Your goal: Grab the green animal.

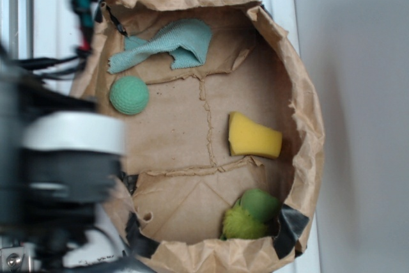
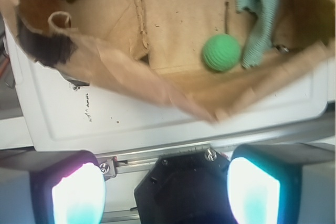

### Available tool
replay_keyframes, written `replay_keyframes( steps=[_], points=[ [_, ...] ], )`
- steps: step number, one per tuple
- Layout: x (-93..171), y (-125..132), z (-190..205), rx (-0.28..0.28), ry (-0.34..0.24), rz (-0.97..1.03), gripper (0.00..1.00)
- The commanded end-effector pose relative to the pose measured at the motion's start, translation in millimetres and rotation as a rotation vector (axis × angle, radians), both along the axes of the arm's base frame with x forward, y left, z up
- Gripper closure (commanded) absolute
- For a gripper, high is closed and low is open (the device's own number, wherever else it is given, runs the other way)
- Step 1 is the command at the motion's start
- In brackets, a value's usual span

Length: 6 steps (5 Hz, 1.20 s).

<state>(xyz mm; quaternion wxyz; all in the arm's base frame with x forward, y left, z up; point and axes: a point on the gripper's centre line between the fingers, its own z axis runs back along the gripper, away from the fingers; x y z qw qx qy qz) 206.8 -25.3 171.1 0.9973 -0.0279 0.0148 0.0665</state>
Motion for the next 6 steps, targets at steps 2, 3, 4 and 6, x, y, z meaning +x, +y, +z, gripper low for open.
replay_keyframes(
  steps=[2,3,4,6],
  points=[
    [76,-5,-24,0.112,-0.066,0.279,0.00],
    [76,-5,-24,0.112,-0.066,0.279,0.00],
    [76,-5,-24,0.112,-0.066,0.279,0.00],
    [83,1,-29,-0.018,-0.301,0.240,0.00]
  ],
)
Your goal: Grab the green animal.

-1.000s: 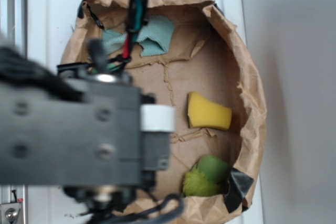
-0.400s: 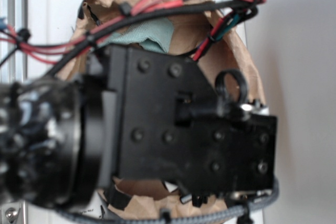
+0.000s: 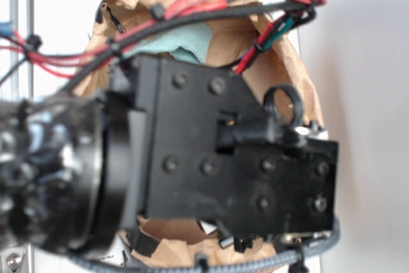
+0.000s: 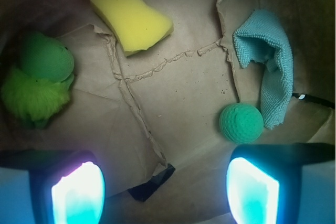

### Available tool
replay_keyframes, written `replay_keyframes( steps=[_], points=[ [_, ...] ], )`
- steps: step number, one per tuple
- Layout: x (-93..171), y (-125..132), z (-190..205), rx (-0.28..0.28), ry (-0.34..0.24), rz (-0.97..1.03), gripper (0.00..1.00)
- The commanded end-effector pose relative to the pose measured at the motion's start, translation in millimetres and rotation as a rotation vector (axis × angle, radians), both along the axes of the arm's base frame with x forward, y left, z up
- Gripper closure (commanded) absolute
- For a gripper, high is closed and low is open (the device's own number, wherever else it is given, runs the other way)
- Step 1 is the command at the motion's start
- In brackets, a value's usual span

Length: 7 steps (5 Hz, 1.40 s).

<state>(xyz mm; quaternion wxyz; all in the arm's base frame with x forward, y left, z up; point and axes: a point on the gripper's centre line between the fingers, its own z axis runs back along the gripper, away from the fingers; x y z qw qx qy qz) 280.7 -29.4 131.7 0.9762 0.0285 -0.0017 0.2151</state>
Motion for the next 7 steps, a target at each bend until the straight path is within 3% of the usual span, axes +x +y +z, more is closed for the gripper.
replay_keyframes(
  steps=[1,2,3,4,6,7],
  points=[
    [13,11,6,-0.128,-0.427,-0.062,0.00],
    [11,21,2,-0.209,-0.540,-0.040,0.00],
    [14,28,-3,-0.246,-0.587,0.002,0.00],
    [15,35,-5,-0.283,-0.589,0.028,0.00],
    [21,33,-10,-0.395,-0.667,0.062,0.00],
    [24,25,-24,-0.406,-0.693,0.063,0.00]
  ],
)
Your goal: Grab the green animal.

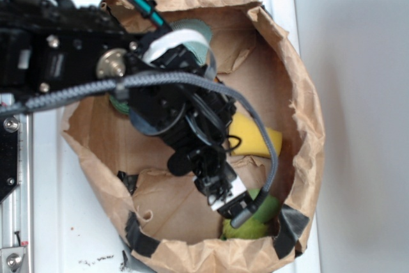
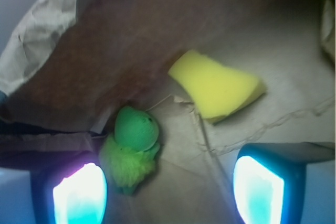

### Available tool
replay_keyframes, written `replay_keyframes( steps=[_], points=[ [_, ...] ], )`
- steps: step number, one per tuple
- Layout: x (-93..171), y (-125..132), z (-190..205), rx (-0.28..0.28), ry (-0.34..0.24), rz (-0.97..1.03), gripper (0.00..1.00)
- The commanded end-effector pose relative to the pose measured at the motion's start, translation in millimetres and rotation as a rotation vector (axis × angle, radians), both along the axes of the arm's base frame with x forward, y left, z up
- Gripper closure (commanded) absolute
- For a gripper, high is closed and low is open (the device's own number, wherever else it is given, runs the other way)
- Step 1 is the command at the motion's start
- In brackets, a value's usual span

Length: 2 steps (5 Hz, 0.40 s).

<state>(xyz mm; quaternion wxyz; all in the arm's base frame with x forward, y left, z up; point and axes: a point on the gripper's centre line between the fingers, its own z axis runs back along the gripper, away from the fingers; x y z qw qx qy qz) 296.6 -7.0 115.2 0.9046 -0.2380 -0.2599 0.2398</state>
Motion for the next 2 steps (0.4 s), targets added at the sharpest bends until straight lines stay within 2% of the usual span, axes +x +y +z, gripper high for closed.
replay_keyframes(
  steps=[1,2],
  points=[
    [11,-11,-20,-0.008,-0.054,0.000,0.00],
    [16,-28,-27,-0.064,-0.032,-0.013,0.00]
  ],
)
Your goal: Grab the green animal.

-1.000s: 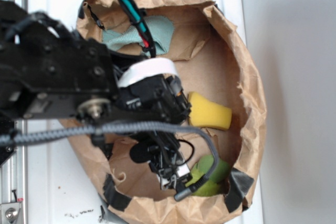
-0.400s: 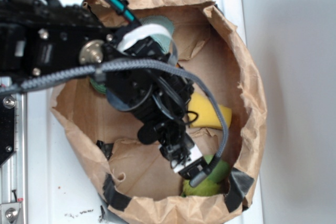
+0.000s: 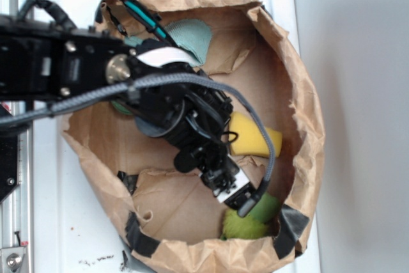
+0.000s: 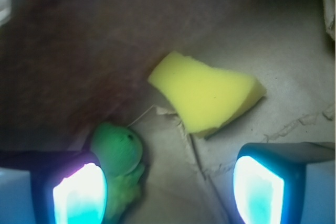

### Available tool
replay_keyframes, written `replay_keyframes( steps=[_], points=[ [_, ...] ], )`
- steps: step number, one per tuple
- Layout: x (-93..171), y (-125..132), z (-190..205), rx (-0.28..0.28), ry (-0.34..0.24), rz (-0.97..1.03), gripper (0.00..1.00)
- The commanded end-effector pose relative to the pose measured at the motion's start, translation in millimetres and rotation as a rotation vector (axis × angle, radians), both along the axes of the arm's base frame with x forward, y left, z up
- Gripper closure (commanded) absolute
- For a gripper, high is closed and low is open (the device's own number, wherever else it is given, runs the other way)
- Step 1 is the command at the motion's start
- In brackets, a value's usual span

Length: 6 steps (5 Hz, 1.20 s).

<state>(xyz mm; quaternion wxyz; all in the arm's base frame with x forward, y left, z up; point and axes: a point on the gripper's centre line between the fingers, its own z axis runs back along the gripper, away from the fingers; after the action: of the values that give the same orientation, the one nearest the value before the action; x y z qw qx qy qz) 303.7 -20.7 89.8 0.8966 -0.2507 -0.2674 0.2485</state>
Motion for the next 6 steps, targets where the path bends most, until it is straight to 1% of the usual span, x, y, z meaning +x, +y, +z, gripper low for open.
replay_keyframes(
  steps=[1,2,3,4,5,6],
  points=[
    [14,-37,4,-0.077,-0.015,-0.066,0.00],
    [19,-56,9,-0.111,-0.004,-0.086,0.00],
    [28,-65,6,-0.095,0.000,-0.089,0.00],
    [32,-67,-6,-0.070,0.022,-0.091,0.00],
    [33,-68,-21,-0.020,0.056,-0.116,0.00],
    [32,-66,-29,0.003,0.071,-0.123,0.00]
  ],
)
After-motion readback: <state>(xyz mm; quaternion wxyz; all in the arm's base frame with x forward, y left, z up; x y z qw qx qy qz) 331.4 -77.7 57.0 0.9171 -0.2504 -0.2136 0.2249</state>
